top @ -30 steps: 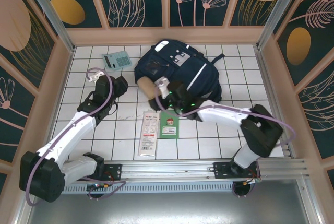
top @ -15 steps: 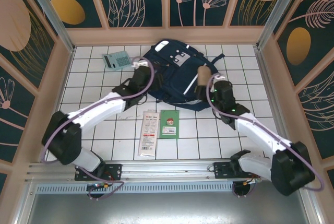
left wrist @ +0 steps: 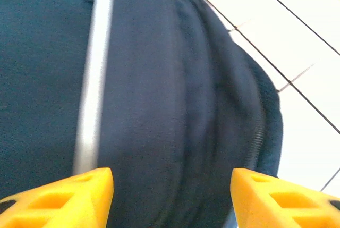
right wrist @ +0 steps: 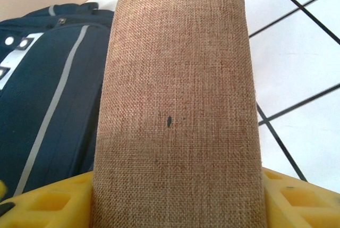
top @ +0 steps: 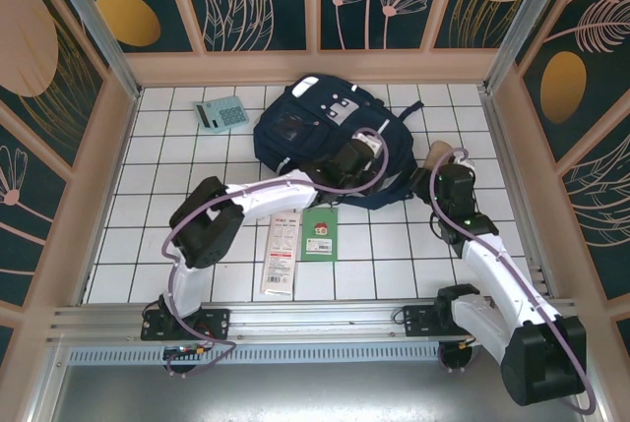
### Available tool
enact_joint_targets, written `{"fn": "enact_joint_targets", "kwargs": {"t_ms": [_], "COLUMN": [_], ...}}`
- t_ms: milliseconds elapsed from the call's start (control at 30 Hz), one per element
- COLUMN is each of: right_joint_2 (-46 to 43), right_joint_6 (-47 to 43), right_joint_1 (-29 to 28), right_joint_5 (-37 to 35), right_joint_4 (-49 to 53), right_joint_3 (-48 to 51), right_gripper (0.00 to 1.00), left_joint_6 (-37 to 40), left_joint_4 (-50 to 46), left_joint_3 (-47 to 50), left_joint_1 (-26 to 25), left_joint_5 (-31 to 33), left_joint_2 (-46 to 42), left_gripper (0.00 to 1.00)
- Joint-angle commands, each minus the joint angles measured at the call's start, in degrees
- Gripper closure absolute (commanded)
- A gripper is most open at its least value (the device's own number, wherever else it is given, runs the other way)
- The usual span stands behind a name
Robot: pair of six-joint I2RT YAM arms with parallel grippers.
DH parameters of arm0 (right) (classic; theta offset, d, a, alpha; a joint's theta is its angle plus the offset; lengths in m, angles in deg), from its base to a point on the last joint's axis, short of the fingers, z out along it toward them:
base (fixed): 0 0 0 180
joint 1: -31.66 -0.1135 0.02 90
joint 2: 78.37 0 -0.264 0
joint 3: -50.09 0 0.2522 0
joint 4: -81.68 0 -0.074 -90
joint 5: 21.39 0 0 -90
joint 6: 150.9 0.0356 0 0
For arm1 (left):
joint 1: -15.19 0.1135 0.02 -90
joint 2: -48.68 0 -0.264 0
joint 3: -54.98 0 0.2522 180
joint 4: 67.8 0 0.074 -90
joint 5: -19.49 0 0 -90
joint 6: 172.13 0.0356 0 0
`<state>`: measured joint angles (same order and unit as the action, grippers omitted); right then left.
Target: Pack books, pencil case, and school supplies into a backpack
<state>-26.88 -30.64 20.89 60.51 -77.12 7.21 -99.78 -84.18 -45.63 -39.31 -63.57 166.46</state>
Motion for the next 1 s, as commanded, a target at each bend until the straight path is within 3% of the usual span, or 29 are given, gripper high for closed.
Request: {"fn": "enact_joint_targets", "kwargs": {"t_ms": [0,267,367,467,600,733,967], "right_joint_2": [-2.17,-2.54,-2.55,-2.31,-0.67,2.8,13.26], "right_joint_6": [1.64,1.75,1.64,1.14,0.08,-0.63,0.35], "right_joint_1": [1.42,1.97,1.92,1.93,1.86,0.64,-6.25], "right_joint_5": [-0.45,1.61,2.08,3.9,9.44,13.63,13.68], "right_joint_4": [0.19,-0.69,-0.9,-1.89,-4.55,-6.94,-10.62], "right_joint_3": [1.04,1.62,1.71,1.92,1.93,0.39,-6.13], "right_gripper": [0.57,0.57,0.57,0.57,0.57,0.57,0.57], "left_joint_6": [4.75,6.91,7.32,6.73,5.35,3.36,0.35], "left_joint_4": [-0.4,-3.49,-3.64,-2.82,0.7,2.6,6.58], "left_joint_3": [-4.21,-10.98,-12.09,-11.41,-8.44,-7.63,-6.16], "left_joint_1": [-0.73,-0.94,-0.94,-0.94,-0.95,-0.84,-0.59], "left_joint_5": [-4.36,1.62,2.16,4.52,11.52,17.43,23.84], "left_joint_2": [3.86,10.79,11.73,9.84,3.56,-1.82,-7.7], "left_gripper": [0.39,0.38,0.58,0.86,0.98,1.0,1.0]}}
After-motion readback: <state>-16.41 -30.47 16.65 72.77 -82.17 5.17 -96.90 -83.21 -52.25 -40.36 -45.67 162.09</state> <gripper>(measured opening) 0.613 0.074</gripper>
